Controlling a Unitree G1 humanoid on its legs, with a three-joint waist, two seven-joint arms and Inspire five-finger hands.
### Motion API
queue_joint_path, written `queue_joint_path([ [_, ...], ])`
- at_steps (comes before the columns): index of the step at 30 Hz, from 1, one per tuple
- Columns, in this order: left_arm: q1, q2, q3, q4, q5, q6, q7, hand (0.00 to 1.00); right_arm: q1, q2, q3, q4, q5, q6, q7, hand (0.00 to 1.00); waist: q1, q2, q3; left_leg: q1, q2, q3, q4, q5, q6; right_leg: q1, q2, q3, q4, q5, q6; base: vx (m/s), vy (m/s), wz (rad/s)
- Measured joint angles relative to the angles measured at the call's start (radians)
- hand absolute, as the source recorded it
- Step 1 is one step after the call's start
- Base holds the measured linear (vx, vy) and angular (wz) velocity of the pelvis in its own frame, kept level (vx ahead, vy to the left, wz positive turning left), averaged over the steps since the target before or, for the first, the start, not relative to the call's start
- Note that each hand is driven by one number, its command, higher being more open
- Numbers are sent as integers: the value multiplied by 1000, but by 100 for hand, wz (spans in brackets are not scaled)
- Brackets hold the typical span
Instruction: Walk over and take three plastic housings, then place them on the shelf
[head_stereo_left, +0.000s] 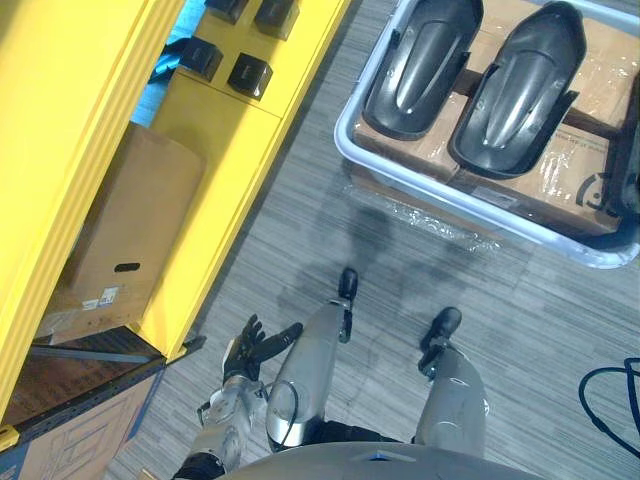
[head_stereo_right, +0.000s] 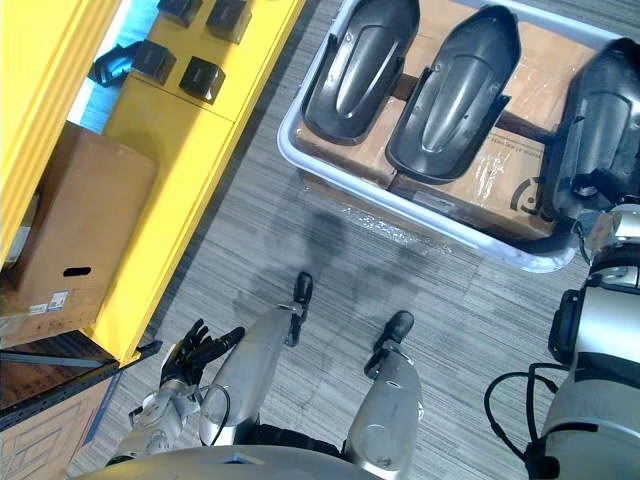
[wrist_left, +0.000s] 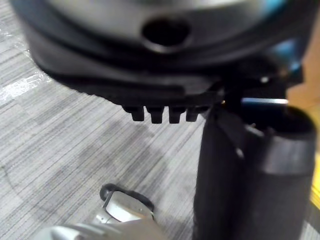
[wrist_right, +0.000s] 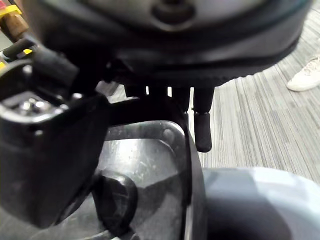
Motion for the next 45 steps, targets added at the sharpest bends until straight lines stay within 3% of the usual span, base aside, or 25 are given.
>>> queue_joint_path([
  [5,0,-2,-8,0,-111,6,-5,100,-3,13,40,-12,-20,-83,19,0,8,8,-5,4,2,-8,3,2,-4,3,0,-5,17,-9,-4,-16,-10,5],
  [13,3,-11,23,-85,-120,54,2,100,1,35,156,-160,-199,-86,27,0,2,-4,3,40,9,1,1,2,-5,38,8,2,10,-9,-6,-16,2,-2],
  [17,9,-20,47,-158,-105,79,5,100,26,69,156,-278,-242,-89,28,0,-18,-46,31,89,34,15,-10,-3,-14,80,34,21,-15,-3,-11,-3,-26,-15],
  [22,37,-18,79,-202,-98,92,12,100,89,90,156,-377,-314,-112,25,0,-30,-80,42,143,43,27,-52,2,-21,121,47,27,-44,-1,-14,17,-30,-8],
  [25,85,-8,112,-245,-98,88,17,100,148,138,153,-433,-315,-122,23,0,-39,-124,46,184,50,29,-84,6,-28,155,56,25,-66,0,-15,56,-42,-3],
  [31,140,-1,151,-360,-104,87,14,100,272,196,84,-608,-425,-130,-5,0,-45,-179,46,269,55,38,-133,10,-35,229,65,25,-101,2,-17,57,-35,-2],
  [37,158,14,216,-546,-213,114,-66,100,395,301,31,-755,-512,-145,-59,0,-56,-253,-3,338,52,60,-193,15,-40,292,69,24,-164,9,-11,38,-10,-5],
  [40,143,22,223,-621,-312,177,-114,100,475,368,20,-817,-590,-145,-66,0,-60,-282,-80,370,45,69,-236,19,-40,326,75,24,-220,31,-4,78,-10,-5],
  [44,102,20,219,-687,-388,228,-129,100,527,425,15,-910,-608,-190,-107,0,-82,-291,-147,413,36,74,-270,20,-40,368,73,17,-258,45,6,102,8,-2],
  [45,73,20,214,-698,-422,250,-133,100,535,442,15,-933,-630,-224,-125,0,-86,-292,-169,429,35,81,-283,20,-40,378,73,21,-268,49,9,74,15,-8],
])
